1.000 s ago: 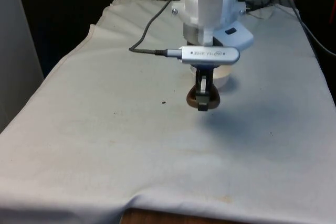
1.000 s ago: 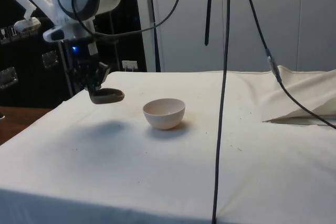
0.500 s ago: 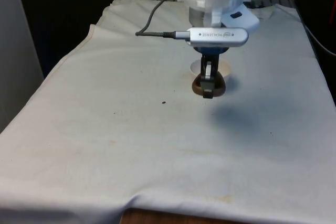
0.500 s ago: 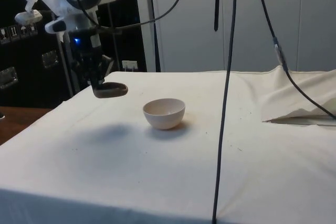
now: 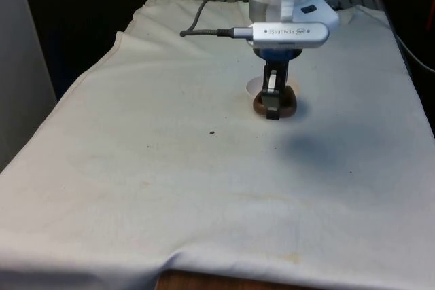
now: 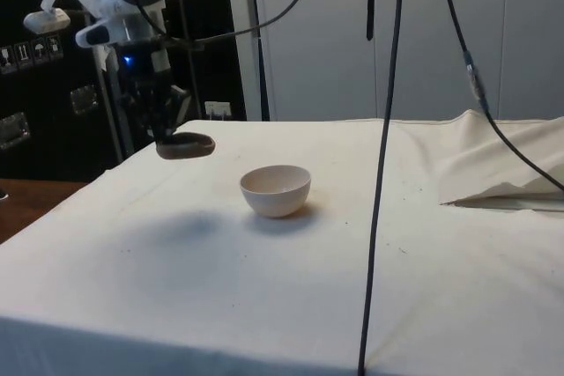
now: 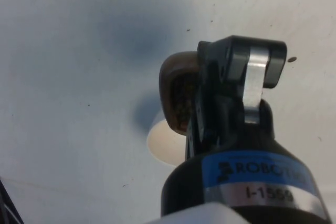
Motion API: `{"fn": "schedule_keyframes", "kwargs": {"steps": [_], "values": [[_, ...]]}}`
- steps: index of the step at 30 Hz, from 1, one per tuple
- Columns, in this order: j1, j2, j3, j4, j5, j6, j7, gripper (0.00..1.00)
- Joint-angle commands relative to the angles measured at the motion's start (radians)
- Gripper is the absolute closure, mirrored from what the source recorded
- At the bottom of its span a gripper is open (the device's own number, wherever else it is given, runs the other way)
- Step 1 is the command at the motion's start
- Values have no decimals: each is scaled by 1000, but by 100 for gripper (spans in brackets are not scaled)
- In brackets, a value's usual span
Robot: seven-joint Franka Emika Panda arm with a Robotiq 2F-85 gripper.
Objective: Pour the coffee beans from the cup into the bowl.
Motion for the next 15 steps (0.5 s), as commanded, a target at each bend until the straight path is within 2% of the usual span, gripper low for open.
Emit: {"fn": "schedule_keyframes", "kwargs": {"steps": [1,3,7,12,13,15], "values": [[3,-18,-3,-21,-1,13,12,100],[0,-10,0,-11,0,0,8,100],[2,-44,-2,-51,-1,14,32,100],[2,-66,-2,-77,-2,15,45,100],[0,-56,0,-64,0,0,39,100],[2,-74,-2,-87,-2,16,49,100]]}}
